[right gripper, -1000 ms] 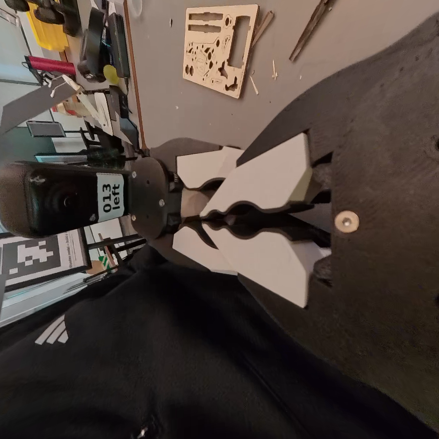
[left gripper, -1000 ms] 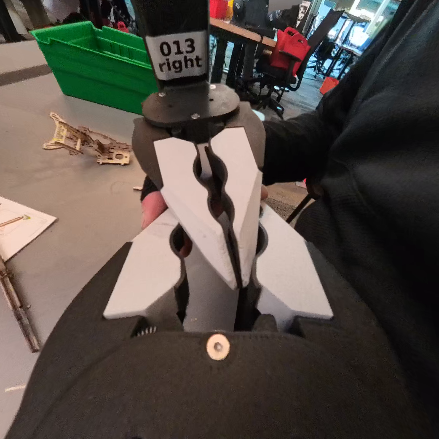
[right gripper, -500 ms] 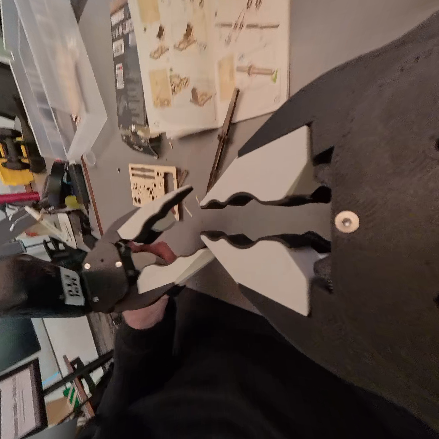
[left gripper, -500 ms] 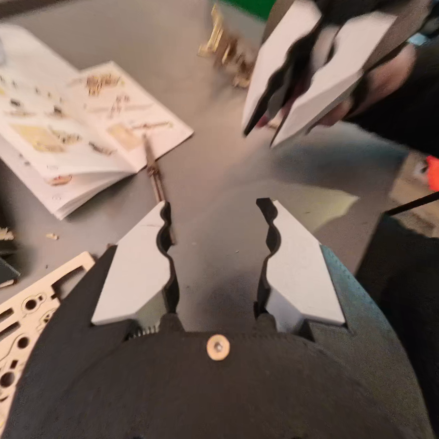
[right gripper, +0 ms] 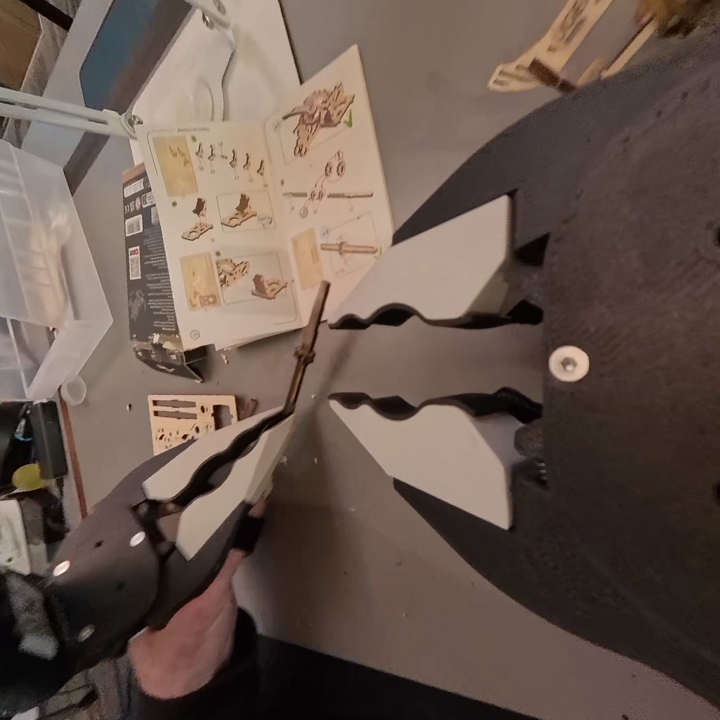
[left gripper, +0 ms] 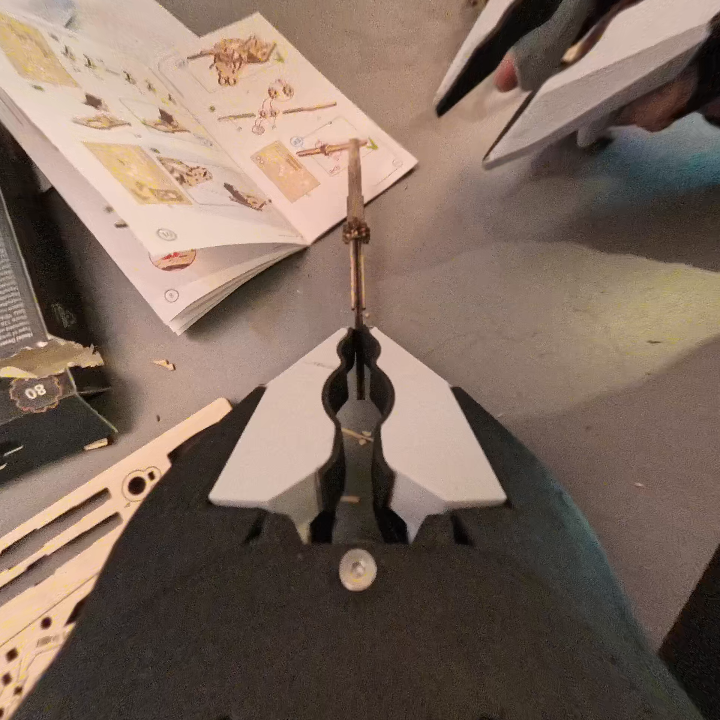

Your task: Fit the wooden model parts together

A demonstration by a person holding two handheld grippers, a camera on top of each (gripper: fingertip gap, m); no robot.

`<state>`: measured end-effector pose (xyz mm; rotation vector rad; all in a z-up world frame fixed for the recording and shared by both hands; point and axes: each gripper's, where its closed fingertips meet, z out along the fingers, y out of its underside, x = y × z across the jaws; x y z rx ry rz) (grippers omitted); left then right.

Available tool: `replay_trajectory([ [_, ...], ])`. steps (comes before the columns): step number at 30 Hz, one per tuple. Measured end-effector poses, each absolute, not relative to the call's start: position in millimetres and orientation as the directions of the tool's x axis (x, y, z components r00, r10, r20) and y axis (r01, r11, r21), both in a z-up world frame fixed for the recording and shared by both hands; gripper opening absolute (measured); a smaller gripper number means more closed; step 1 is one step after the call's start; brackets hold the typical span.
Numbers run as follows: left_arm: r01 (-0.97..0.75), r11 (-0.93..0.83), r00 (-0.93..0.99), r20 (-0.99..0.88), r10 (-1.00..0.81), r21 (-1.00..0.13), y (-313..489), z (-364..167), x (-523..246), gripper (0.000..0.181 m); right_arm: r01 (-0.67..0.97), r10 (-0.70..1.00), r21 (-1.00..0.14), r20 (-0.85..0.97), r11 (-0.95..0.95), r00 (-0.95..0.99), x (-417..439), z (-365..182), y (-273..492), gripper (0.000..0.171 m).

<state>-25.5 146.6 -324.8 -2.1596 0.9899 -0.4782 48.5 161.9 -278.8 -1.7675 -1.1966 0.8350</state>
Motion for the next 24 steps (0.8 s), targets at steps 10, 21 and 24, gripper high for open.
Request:
replay_trajectory([
  [10,-0.580,-0.309,0.347,0.114,-0.931,-0.754,105,-278,-2,0.002,0.372,0.978,-0.904,-0.190,-0.210,0.090,41,-267,125,0.014],
  [21,-0.459,-0.299,0.241,0.206,-0.948,-0.837,95,-251,2,0.015,0.107,0.979,-0.975,-0.202,-0.197,-0.038,41,-224,101,0.006],
  [24,-0.445,-0.257,0.236,0.164,-0.958,-0.858,94,-246,6,0.003,0.104,0.990,-0.985,-0.139,-0.136,-0.027,41,-221,99,0.006],
])
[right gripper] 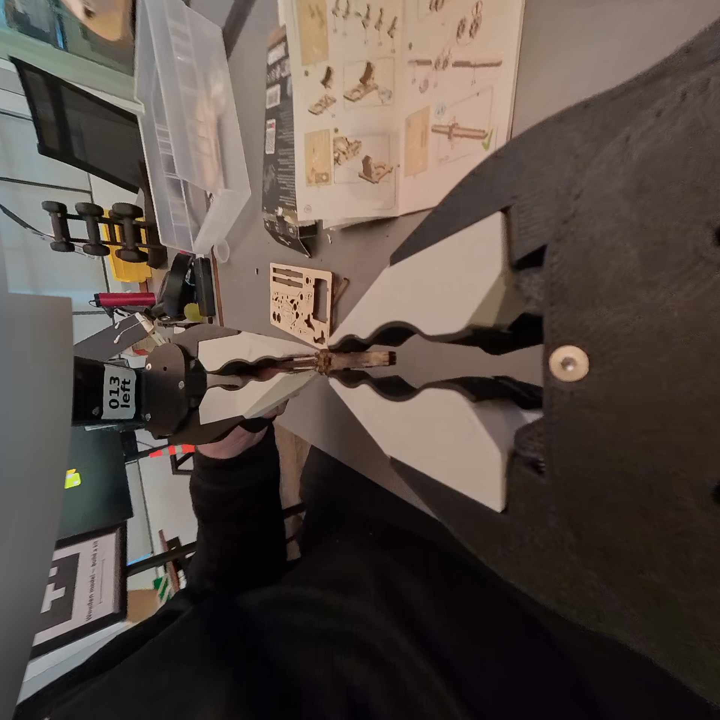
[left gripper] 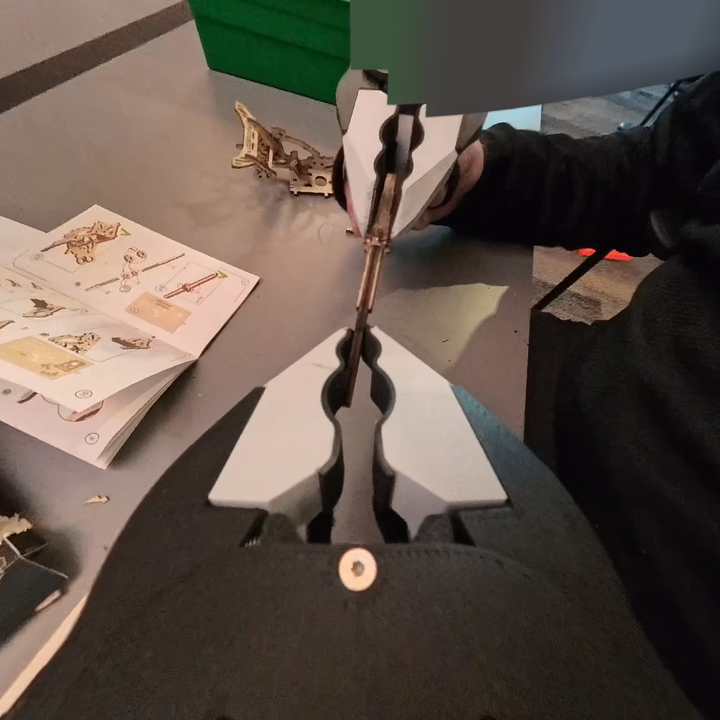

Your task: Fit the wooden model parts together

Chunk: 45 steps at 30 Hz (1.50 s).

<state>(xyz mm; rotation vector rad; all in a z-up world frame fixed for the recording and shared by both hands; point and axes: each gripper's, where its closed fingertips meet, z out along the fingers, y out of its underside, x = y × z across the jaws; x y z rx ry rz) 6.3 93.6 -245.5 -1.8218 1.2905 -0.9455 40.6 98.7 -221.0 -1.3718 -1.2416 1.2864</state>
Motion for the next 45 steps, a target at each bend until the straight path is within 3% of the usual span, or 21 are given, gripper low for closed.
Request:
replay_trajectory([
  [10,-0.555,0.057,0.198,-0.198,-0.960,-0.830,90,-225,6,0.002,0.135,0.988,-0.980,0.151,0.147,0.018,41,-211,88,0.006],
  [15,-0.591,0.121,0.196,-0.288,-0.937,-0.798,91,-226,5,0.003,0.200,0.966,-0.950,0.253,0.238,0.053,39,-215,89,0.006],
  [22,-0.563,0.103,0.209,-0.261,-0.942,-0.820,92,-227,7,0.009,0.345,0.874,-0.840,0.476,0.419,0.098,33,-223,90,0.006],
  [29,-0.624,0.245,0.213,-0.463,-0.861,-0.742,102,-226,8,0.005,0.414,0.780,-0.754,0.608,0.510,0.147,35,-219,95,0.006],
  [32,-0.651,0.277,0.200,-0.511,-0.836,-0.707,101,-225,8,0.004,0.435,0.756,-0.730,0.636,0.526,0.154,35,-221,97,0.006],
  [45,-0.715,0.310,0.133,-0.557,-0.820,-0.626,88,-214,31,0.000,0.419,0.850,-0.817,0.499,0.397,0.168,32,-235,105,0.008],
])
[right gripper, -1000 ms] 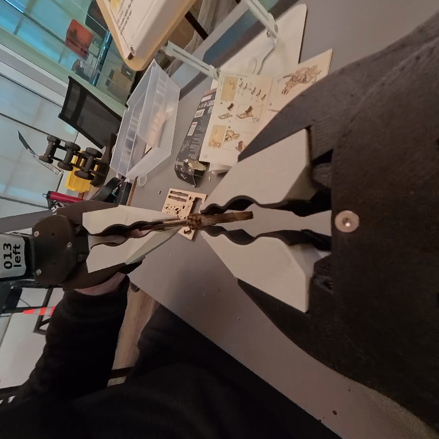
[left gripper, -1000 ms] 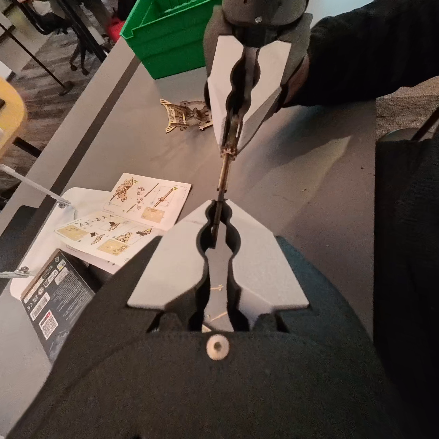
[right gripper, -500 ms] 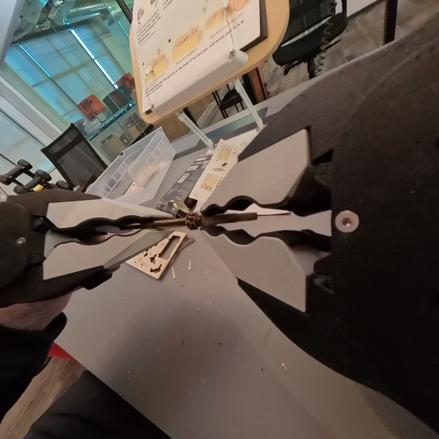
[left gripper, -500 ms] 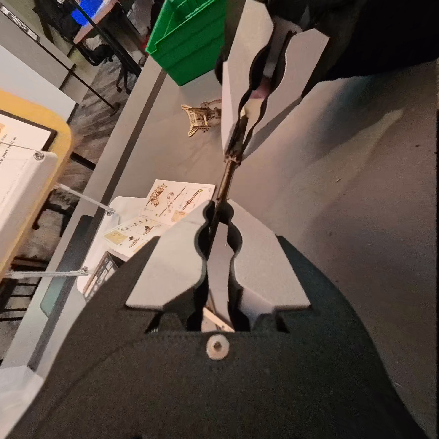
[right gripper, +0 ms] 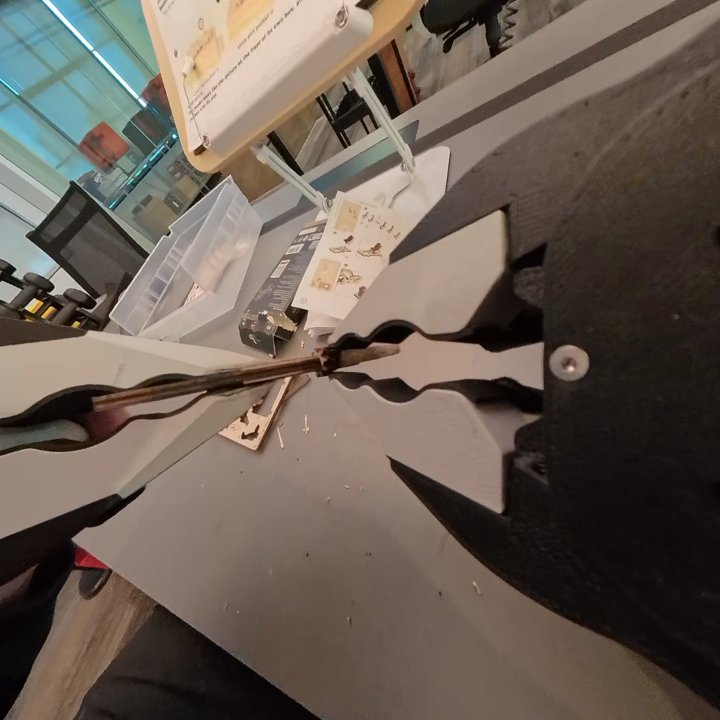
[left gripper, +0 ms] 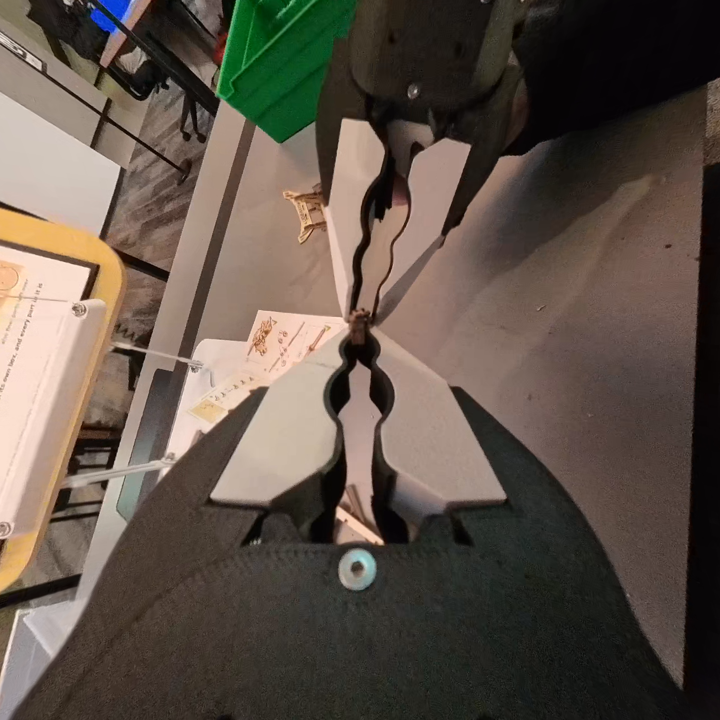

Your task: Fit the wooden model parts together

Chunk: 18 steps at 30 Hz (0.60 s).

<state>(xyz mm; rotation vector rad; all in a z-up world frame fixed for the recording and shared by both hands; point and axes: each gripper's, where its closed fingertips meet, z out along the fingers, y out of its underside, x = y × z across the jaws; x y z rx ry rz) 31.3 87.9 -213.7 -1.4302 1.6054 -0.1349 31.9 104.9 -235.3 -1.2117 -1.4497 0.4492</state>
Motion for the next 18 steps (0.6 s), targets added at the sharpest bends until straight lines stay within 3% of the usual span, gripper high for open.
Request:
replay_trajectory([
  [11,-0.673,0.190,0.189,-0.415,-0.890,-0.715,89,-235,34,0.000,0.378,0.919,-0.876,0.370,0.298,0.134,31,-243,101,0.006],
  [15,-0.569,0.075,0.270,-0.272,-0.924,-0.819,96,-235,36,0.023,0.341,0.966,-0.923,0.230,0.179,0.114,29,-245,101,0.006],
  [18,-0.437,0.005,0.282,-0.143,-0.949,-0.900,95,-225,42,0.021,0.342,0.982,-0.931,0.166,0.127,0.087,26,-249,97,0.006],
])
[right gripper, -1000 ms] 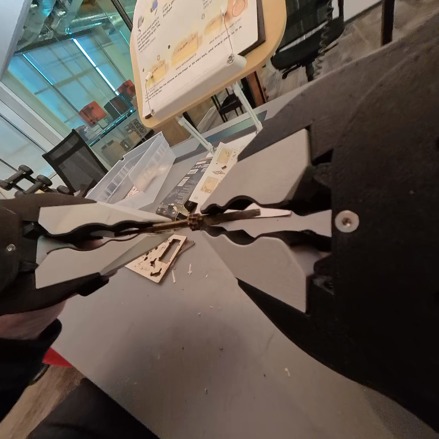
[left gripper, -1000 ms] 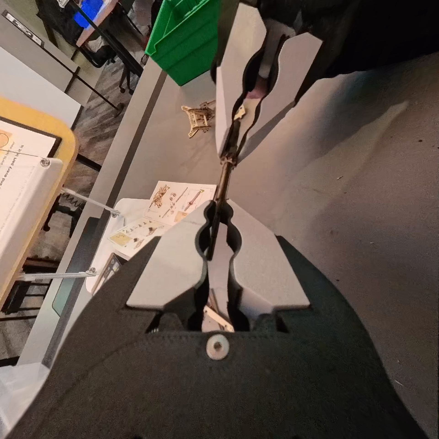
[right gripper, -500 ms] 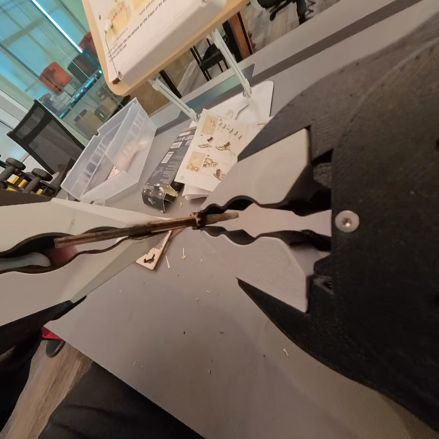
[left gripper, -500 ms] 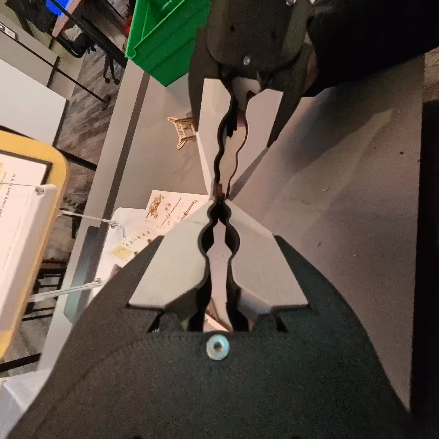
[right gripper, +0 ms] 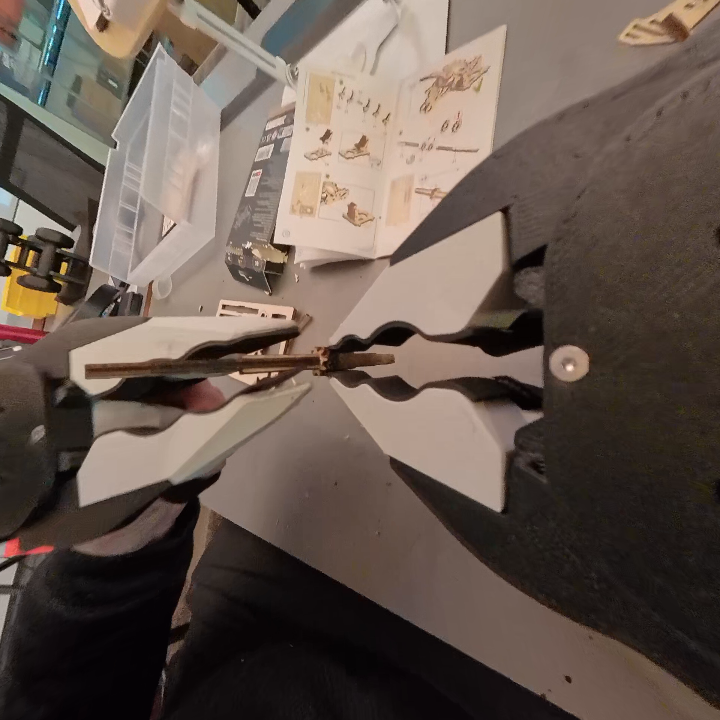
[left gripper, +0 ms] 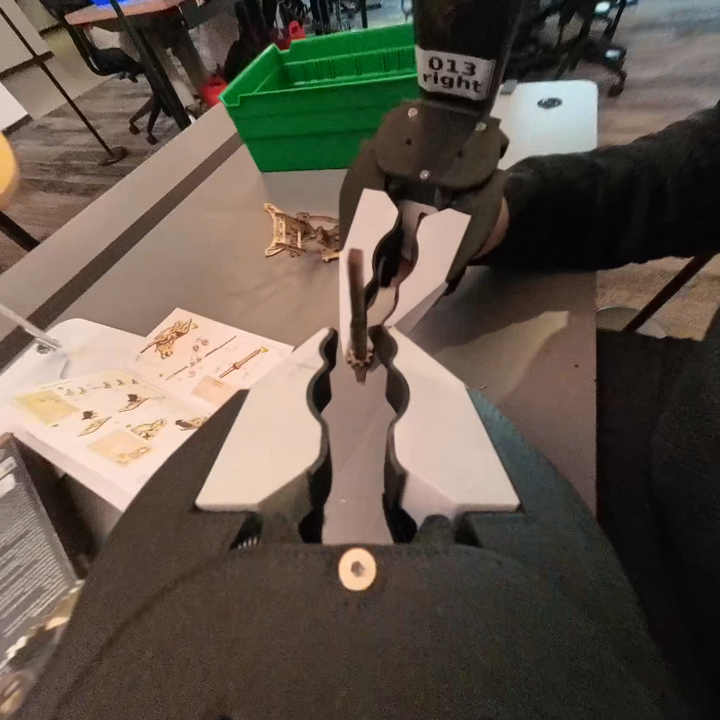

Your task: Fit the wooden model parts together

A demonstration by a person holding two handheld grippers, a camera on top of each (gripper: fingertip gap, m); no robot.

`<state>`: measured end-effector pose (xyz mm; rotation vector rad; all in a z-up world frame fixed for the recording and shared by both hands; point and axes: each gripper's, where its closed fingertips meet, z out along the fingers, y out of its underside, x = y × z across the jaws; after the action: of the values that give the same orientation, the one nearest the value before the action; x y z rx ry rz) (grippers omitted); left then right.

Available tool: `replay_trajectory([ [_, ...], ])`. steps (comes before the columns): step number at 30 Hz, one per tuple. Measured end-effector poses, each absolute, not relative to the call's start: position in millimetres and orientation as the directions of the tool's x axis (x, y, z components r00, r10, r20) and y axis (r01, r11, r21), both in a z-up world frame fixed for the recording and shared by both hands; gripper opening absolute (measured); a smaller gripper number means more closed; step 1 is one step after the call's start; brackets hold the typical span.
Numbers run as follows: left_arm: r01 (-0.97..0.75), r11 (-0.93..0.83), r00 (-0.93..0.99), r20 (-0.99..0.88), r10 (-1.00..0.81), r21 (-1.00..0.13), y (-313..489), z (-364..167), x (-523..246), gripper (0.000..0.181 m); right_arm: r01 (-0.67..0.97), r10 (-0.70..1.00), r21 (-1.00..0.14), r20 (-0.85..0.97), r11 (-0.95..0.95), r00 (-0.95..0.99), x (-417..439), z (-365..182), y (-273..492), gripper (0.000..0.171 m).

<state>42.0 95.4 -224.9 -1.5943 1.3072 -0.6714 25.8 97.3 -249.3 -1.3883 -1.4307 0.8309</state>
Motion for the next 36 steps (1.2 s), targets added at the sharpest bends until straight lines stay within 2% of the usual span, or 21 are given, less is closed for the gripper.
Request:
replay_trajectory([
  [2,-0.425,-0.029,0.258,-0.090,-0.962,-0.905,93,-230,44,0.006,0.330,0.988,-0.938,0.138,0.108,0.069,24,-247,93,0.006],
  [6,-0.329,-0.078,0.253,-0.009,-0.967,-0.941,94,-222,42,0.005,0.279,0.995,-0.959,0.074,0.053,0.065,24,-239,92,0.006],
  [9,-0.171,-0.147,0.256,0.100,-0.962,-0.974,97,-208,38,0.005,0.207,0.997,-0.978,0.021,0.004,0.078,24,-226,94,0.006],
  [12,0.008,-0.225,0.190,0.223,-0.956,-0.974,96,-191,36,0.005,0.188,0.997,-0.981,-0.035,-0.049,0.073,21,-223,95,0.019],
  [14,0.090,-0.253,0.162,0.265,-0.951,-0.963,96,-183,37,0.004,0.166,0.998,-0.984,-0.058,-0.064,0.041,20,-218,90,0.006],
  [19,0.238,-0.388,0.062,0.413,-0.909,-0.890,102,-175,33,0.005,0.130,0.986,-0.978,-0.161,-0.165,0.044,22,-207,94,0.005],
  [28,0.375,-0.537,-0.038,0.567,-0.823,-0.755,113,-182,26,0.005,0.098,0.978,-0.980,-0.162,-0.175,0.130,26,-200,106,0.005],
  [36,0.382,-0.582,-0.083,0.601,-0.795,-0.717,113,-185,26,0.005,0.119,0.981,-0.988,-0.079,-0.101,0.176,27,-200,107,0.005],
])
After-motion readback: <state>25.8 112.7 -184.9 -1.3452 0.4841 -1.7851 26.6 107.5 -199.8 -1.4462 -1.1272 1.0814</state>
